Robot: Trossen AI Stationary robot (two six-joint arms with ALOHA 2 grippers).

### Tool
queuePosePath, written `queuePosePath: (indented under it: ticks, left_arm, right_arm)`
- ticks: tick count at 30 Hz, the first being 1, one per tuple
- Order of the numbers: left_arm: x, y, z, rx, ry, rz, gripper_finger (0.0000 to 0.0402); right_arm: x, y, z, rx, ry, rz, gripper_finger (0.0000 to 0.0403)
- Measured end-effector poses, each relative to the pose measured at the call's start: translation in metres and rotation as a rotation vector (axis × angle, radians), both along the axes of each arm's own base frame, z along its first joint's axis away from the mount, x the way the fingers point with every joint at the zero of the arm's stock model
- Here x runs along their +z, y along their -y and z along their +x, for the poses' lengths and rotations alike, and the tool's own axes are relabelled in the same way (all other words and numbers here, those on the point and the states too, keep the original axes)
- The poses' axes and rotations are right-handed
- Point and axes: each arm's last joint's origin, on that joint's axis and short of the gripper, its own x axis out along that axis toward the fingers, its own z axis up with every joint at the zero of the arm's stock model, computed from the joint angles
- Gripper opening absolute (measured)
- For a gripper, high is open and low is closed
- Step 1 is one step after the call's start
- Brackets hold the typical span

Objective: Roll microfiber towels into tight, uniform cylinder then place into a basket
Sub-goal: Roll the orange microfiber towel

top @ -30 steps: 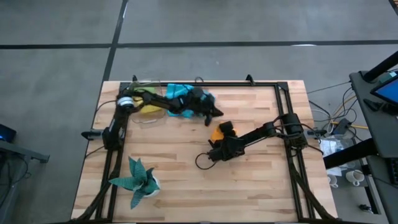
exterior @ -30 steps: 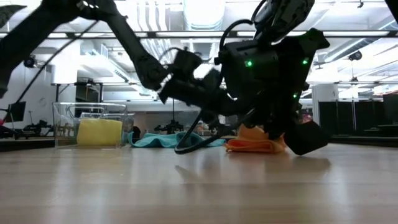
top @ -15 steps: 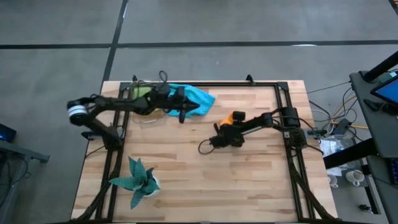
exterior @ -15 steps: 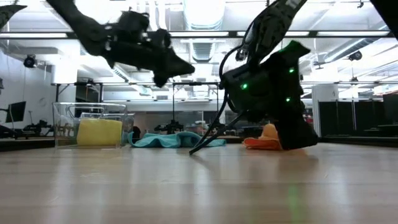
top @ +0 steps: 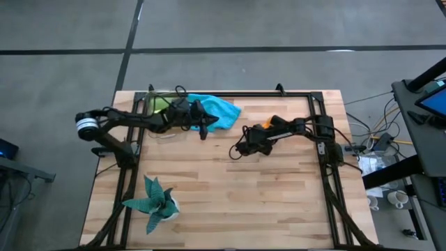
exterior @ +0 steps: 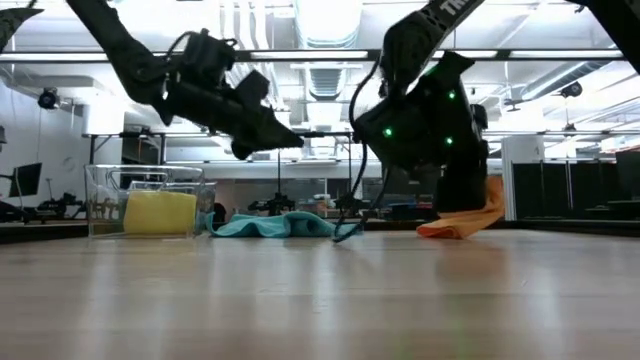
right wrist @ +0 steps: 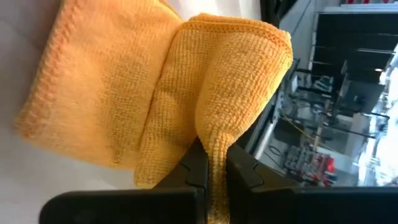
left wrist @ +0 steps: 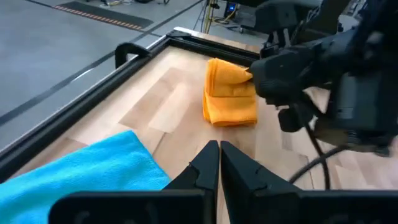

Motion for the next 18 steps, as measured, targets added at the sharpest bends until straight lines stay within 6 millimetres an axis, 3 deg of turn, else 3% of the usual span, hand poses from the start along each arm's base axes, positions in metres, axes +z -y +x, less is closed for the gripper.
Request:
queuePosePath:
  ticks: [12,18]
  left_arm:
    - [-0.062,-0.008,0.018,-0.007,-0.125,-0.06,0.0]
    - [-0.09,-0.008,0.05,-0.146,-0.114,-0.144,0.0]
  right_arm:
    - [-0.002,-0.004,0.016,-0.028,0.229,-0.002,0.0013]
    - [-0.003,-0.004,0.014,-0.033,0.223,-0.005,0.0013]
